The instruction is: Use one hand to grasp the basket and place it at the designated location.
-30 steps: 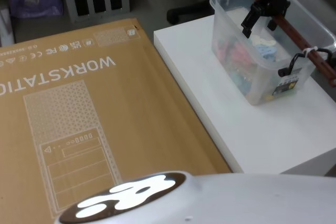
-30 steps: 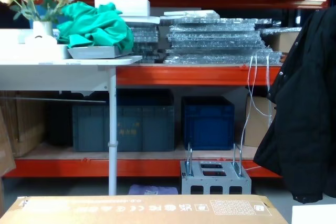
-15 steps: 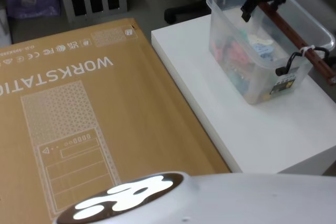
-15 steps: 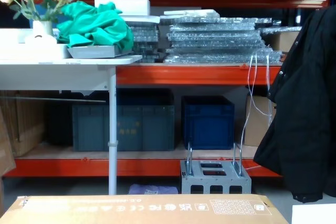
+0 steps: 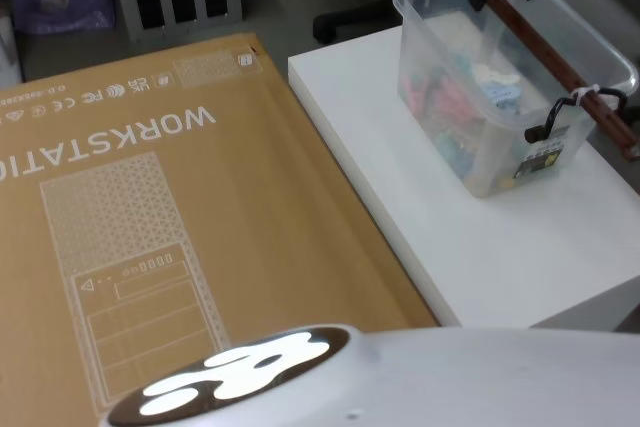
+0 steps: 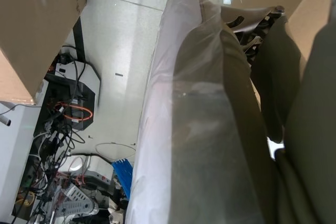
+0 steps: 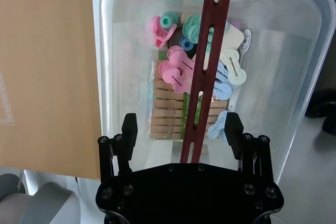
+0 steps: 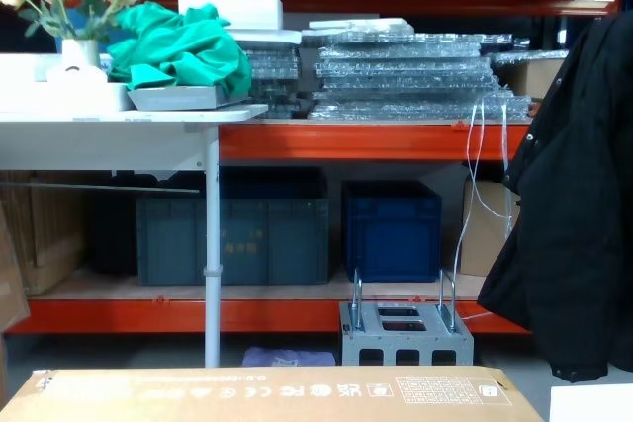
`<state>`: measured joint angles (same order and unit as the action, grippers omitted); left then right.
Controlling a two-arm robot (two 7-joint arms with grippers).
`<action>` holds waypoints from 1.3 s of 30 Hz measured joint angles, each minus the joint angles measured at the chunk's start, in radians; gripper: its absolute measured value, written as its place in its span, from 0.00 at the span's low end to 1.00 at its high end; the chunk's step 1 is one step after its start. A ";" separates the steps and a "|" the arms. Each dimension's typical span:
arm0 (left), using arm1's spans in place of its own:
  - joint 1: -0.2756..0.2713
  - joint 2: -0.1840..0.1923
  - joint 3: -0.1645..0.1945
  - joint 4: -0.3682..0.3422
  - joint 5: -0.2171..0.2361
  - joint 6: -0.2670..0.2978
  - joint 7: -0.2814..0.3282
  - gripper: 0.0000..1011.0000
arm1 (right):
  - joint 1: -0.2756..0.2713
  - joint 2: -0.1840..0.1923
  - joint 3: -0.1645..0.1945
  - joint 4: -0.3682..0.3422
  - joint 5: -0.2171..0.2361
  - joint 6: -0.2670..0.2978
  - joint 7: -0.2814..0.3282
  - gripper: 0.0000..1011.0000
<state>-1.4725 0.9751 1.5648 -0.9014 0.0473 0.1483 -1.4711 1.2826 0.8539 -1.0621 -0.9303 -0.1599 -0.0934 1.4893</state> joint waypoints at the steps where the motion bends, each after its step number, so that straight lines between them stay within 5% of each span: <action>1: 0.000 0.000 0.000 0.000 0.000 0.000 0.000 0.00 | 0.000 0.007 0.004 -0.009 0.004 0.002 0.003 0.99; 12: 0.000 0.000 0.000 0.000 0.000 0.000 0.000 0.00 | -0.005 0.056 0.027 -0.068 0.017 0.030 0.008 0.99; 39: 0.000 0.000 0.000 0.000 0.000 0.000 0.000 0.00 | -0.018 0.089 0.053 -0.111 0.014 0.063 -0.005 0.99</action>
<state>-1.4726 0.9752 1.5648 -0.9015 0.0473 0.1483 -1.4711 1.2650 0.9428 -1.0087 -1.0415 -0.1462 -0.0309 1.4843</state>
